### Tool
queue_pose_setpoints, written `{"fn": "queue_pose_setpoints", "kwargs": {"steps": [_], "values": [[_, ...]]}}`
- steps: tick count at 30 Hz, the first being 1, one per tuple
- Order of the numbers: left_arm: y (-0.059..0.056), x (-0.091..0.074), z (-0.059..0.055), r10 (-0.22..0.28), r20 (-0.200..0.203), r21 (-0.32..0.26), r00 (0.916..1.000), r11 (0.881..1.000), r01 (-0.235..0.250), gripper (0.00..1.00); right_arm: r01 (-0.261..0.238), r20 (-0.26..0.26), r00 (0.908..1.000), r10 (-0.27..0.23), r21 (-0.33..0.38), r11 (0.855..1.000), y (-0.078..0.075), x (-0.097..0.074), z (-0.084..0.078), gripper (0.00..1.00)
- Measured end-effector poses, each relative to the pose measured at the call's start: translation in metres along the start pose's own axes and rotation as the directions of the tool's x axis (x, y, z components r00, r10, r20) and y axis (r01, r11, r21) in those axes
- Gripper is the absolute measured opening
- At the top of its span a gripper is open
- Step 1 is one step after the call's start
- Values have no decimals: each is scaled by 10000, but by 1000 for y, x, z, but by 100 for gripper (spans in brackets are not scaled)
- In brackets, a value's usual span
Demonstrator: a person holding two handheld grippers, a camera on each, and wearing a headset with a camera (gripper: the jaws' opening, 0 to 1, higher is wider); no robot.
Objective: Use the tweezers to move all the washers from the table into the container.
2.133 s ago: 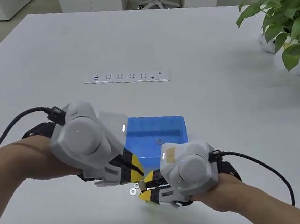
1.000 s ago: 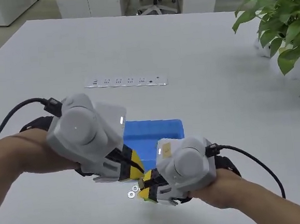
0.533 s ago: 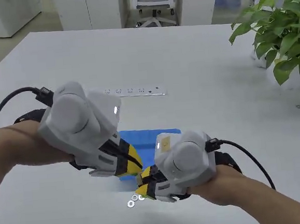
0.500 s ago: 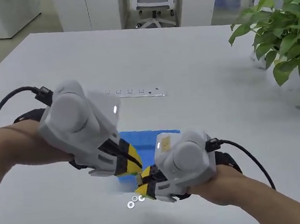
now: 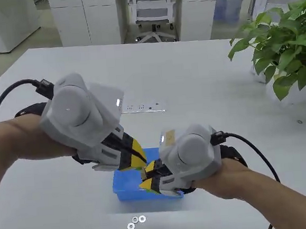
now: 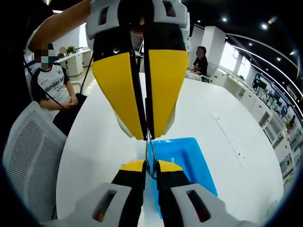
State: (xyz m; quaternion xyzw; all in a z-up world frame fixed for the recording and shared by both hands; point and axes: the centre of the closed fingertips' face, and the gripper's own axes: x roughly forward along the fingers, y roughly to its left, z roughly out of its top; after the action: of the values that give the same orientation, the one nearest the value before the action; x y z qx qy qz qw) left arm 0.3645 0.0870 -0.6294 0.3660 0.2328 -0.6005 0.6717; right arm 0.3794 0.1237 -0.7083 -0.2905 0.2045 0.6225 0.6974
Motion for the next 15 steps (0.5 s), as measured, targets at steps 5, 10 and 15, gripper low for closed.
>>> {"fn": "queue_pose_setpoints", "kwargs": {"steps": [5,10,15], "values": [[13,3,0,122,24,86,9999,9999,-123,5,106,-22,9999,-106,-70,9999,-14,0,-2,10],[25,8,-2,146,39,125,9999,9998,-147,5,160,-48,9999,-160,-75,9998,-27,3,-6,10],[33,14,-8,100,58,57,9999,9999,-100,5,157,-189,9997,-159,-130,9998,-35,8,-12,10]]}}
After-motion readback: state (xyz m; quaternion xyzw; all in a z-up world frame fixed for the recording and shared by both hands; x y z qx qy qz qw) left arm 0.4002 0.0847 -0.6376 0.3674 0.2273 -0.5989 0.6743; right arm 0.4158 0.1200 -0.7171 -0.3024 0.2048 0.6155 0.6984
